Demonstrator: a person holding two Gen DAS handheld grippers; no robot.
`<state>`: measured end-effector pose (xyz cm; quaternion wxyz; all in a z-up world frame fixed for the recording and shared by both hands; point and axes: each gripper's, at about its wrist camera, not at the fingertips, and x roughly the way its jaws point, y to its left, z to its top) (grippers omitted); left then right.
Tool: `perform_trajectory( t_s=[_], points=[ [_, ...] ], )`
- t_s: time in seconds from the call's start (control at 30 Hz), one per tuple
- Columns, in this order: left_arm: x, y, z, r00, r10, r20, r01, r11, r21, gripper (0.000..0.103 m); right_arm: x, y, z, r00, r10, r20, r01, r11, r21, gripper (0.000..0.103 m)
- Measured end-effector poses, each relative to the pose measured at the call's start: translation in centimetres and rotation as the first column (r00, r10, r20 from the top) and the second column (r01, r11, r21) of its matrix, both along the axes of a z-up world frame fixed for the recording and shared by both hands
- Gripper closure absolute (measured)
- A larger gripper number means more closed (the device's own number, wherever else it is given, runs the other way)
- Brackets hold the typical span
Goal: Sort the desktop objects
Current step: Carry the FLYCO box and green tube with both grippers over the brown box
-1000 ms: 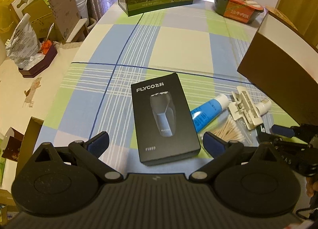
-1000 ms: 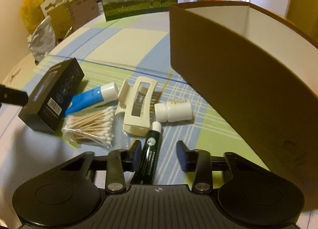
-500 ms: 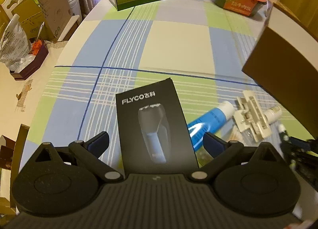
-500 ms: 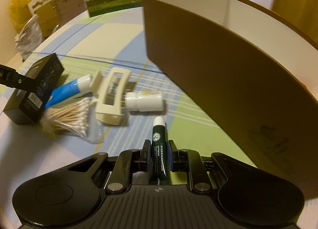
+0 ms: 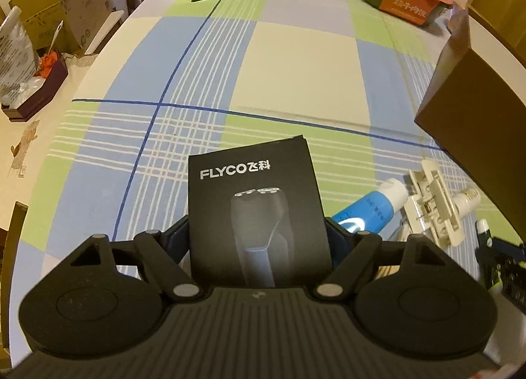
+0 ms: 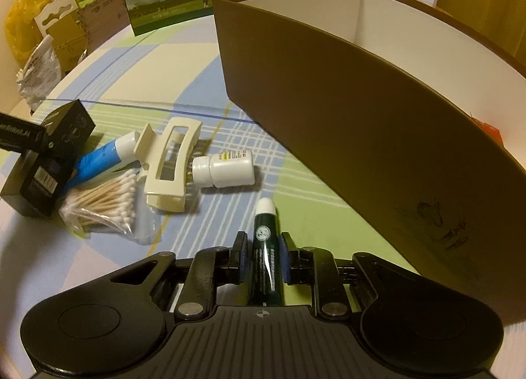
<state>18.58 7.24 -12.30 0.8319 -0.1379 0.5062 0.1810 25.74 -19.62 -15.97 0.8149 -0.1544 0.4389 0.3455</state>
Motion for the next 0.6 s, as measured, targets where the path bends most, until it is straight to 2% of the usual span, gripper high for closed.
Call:
perform_trajectory(
  t_s=[0.17,0.2,0.4,0.6],
  points=[
    [-1.1,-0.8,0.7,1.0,-0.028,0.013,0.028,0.999,0.021,0.026,-0.2,0.6,-0.3,0.999,0.021,0.04,-0.02,1.0,-0.02,0.083],
    [-1.3,-0.9,0.9,0.999,-0.035,0.016,0.035,0.999,0.028,0.026,-0.3,0.6,-0.3,0.999,0.024,0.044,-0.023,0.999,-0.028,0.087],
    [-2.7,-2.0,2.0,0.997,-0.069,0.036,0.067,0.997,0.046,0.027,-0.4,0.0,-0.1,1.0,0.007,0.015,-0.007,0.999,-0.034,0.089],
    [-4.1,-2.9,3.4,0.994,-0.094,0.059,0.091,0.994,0.06,0.028,-0.8,-1.6,0.6,1.0,-0.026,-0.014,0.026,1.0,-0.004,0.089]
  ],
)
